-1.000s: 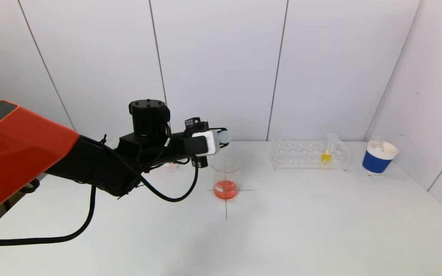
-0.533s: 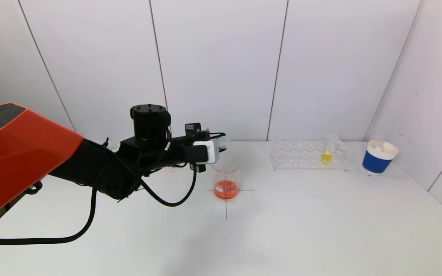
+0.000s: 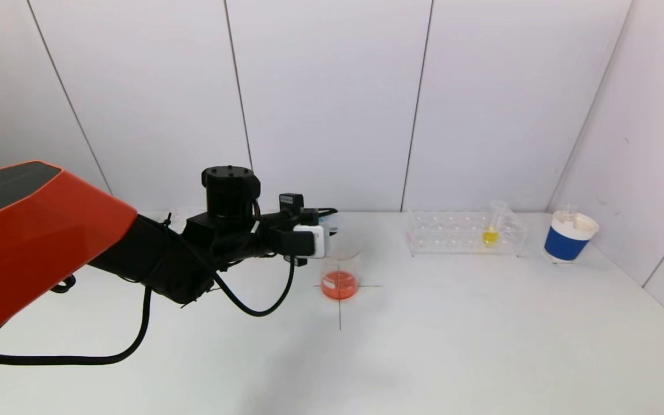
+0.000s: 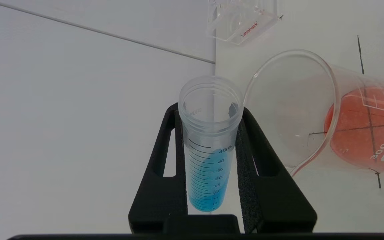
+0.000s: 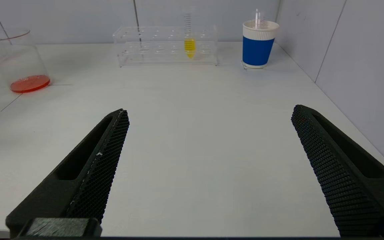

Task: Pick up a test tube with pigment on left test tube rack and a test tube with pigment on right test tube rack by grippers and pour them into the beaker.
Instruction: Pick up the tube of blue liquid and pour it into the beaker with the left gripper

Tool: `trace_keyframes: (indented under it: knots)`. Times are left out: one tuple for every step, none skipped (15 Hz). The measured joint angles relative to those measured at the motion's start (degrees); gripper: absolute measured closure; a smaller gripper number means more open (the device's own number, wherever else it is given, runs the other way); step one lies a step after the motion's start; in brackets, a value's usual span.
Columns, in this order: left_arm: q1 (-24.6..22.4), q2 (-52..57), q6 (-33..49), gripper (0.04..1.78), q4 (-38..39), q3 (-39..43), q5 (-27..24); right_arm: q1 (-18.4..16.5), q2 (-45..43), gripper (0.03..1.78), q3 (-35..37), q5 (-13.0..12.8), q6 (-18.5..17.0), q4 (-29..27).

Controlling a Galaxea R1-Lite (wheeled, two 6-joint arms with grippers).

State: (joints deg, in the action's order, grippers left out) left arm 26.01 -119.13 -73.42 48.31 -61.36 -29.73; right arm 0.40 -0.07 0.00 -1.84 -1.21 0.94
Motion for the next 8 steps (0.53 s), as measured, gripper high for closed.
trace_keyframes:
  knots:
    - [-0.13,-0.24,-0.69,1.38,-0.02,-0.05,0.39,0.0,0.0,0.04,0.0,0.0,0.0,0.0]
    - [-0.37,-0.5,-1.4,1.38,-0.02,-0.13,0.66,0.0,0.0,0.04,0.0,0.0,0.0,0.0]
    - [-0.55,-0.72,-1.93,1.38,-0.02,-0.22,0.94,0.01,0.0,0.04,0.0,0.0,0.0,0.0]
    - [-0.63,-0.85,-2.68,1.38,-0.13,-0.35,1.34,0.01,0.0,0.04,0.0,0.0,-0.02,0.0]
    - [-0.63,-0.89,-3.32,1.38,-0.29,-0.5,1.79,0.04,0.0,0.04,0.0,0.0,0.0,-0.01]
    - [-0.66,-0.96,-3.64,1.38,-0.5,-0.6,2.28,0.04,0.0,0.04,0.0,0.02,0.0,0.0]
    - [-0.66,-1.02,-4.17,1.38,-0.61,-0.71,2.91,0.01,0.0,0.04,0.0,0.02,-0.02,0.0]
    - [-0.66,-1.1,-4.68,1.38,-0.83,-0.79,3.35,0.01,0.0,0.04,0.0,0.0,0.0,-0.01]
